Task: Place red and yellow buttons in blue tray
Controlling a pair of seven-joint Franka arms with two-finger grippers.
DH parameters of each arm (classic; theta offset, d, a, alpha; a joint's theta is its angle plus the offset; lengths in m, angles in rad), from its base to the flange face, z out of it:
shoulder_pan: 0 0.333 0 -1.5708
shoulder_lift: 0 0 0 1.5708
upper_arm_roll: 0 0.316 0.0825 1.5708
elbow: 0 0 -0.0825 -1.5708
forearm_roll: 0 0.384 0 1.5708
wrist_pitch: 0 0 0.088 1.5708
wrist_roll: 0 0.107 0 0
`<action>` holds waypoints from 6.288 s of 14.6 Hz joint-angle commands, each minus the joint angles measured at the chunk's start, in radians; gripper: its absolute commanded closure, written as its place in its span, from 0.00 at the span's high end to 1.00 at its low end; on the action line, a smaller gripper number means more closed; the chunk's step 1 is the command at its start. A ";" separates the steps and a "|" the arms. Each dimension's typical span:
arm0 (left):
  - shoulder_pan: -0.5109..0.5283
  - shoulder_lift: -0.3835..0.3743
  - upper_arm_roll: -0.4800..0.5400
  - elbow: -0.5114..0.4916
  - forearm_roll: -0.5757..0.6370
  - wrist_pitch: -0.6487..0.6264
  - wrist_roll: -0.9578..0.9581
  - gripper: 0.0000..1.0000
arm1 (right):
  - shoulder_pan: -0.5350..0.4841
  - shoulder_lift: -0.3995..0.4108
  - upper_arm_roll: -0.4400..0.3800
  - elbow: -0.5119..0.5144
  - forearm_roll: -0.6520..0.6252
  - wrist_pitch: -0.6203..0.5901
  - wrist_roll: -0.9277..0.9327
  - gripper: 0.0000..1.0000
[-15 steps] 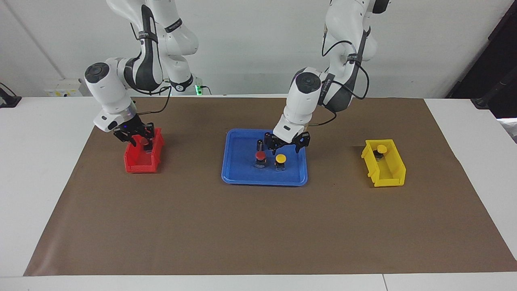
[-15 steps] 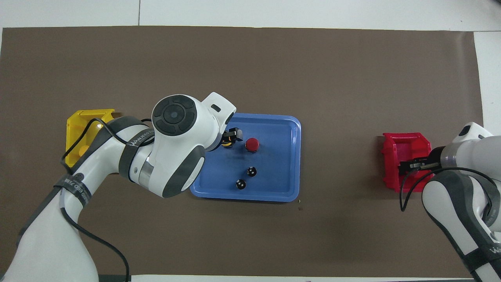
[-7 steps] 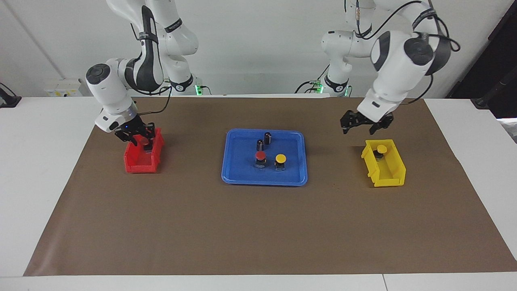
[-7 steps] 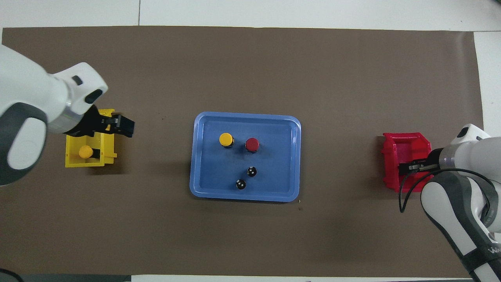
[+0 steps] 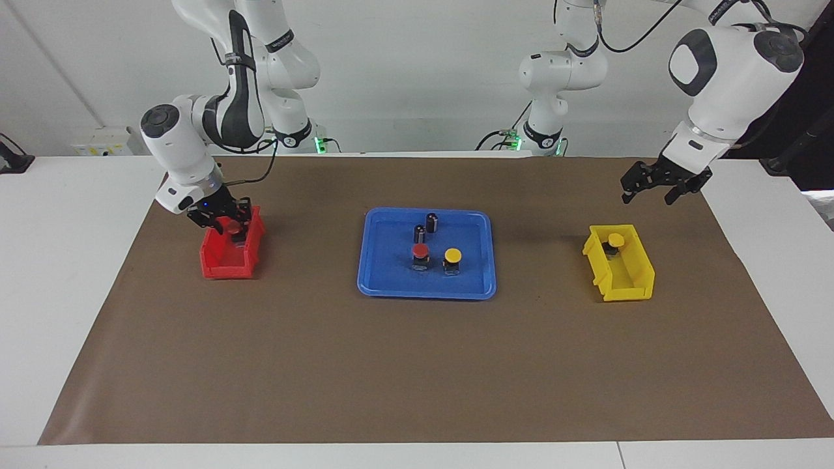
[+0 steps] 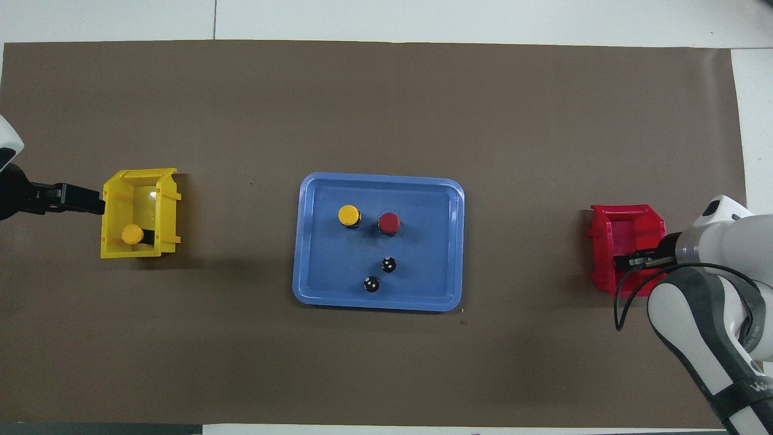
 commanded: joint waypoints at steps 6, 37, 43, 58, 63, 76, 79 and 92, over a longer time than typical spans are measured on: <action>0.017 0.030 -0.016 -0.190 0.016 0.266 0.000 0.77 | -0.024 -0.024 0.009 -0.032 0.022 0.021 -0.045 0.28; 0.028 0.108 -0.022 -0.191 0.019 0.247 0.015 0.01 | 0.630 0.387 0.026 0.574 -0.002 -0.125 0.895 0.29; -0.163 0.128 -0.027 0.100 0.076 -0.099 -0.163 0.01 | 0.630 0.356 0.026 0.468 -0.002 -0.036 0.890 0.33; -0.535 0.281 -0.028 0.043 -0.044 0.266 -0.519 0.02 | 0.351 0.165 0.011 0.835 0.013 -0.627 0.717 1.00; -0.549 0.329 -0.028 0.041 -0.043 0.326 -0.551 0.02 | 0.136 0.138 0.009 0.940 0.010 -0.827 0.423 1.00; -0.552 0.346 -0.027 0.049 -0.043 0.335 -0.555 0.57 | 0.074 0.128 -0.032 0.916 -0.036 -0.858 0.243 1.00; -0.550 0.337 -0.025 0.053 -0.043 0.315 -0.571 0.60 | 0.074 0.128 -0.028 0.918 -0.036 -0.865 0.243 1.00; -0.354 0.107 -0.015 0.121 -0.027 0.001 -0.555 1.00 | 0.071 0.125 -0.028 0.919 -0.028 -0.876 0.241 1.00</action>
